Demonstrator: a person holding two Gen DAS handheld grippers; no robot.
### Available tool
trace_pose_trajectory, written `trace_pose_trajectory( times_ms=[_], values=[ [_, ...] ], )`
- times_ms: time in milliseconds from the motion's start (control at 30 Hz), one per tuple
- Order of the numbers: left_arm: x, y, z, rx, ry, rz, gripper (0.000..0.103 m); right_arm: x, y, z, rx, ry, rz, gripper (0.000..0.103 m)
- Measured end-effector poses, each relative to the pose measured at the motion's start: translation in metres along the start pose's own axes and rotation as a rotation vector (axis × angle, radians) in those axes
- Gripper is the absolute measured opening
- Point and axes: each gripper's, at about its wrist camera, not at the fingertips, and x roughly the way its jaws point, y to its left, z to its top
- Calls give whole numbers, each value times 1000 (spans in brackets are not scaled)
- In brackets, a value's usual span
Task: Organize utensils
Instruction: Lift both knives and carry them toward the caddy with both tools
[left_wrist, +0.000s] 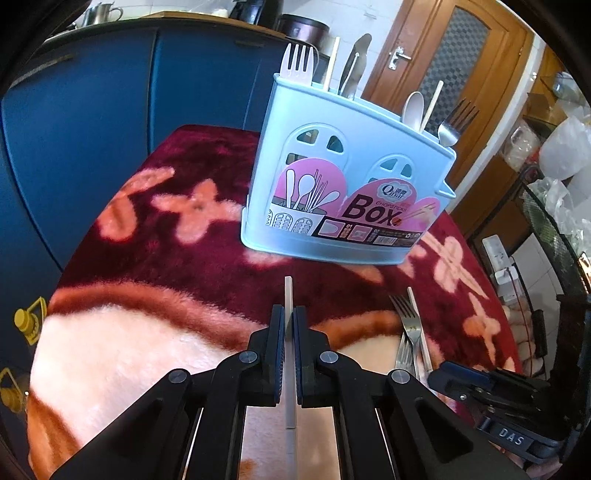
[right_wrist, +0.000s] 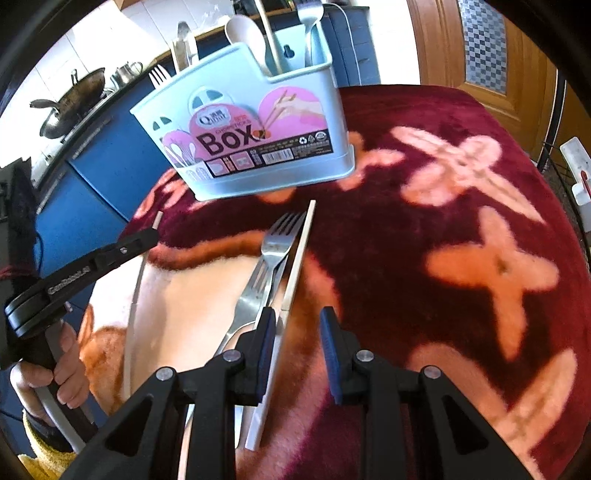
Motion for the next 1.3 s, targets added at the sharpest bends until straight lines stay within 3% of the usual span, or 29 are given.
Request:
trace_pose_trajectory(
  times_ms=[200,300,400,567,767,1300],
  values=[
    [3,0,-2,-1,8,-11,4,8,2,5,-6,23,-18,26],
    [5,0,-2,-6,14,-9,4,7,-1,8,7,25,-32,11],
    [6,-2,-4,1,18,5,4,1,-7,9,14,25,-51,8],
    [15,-3,-7,15,55,23,4,-6,-23,6,29,30,-92,8],
    [25,-3,-10,18,109,27,4,0,-30,14,33,78,-67,7],
    [39,-14,4,146,247,47,5,33,-20,60,-56,284,-77,8]
  ],
)
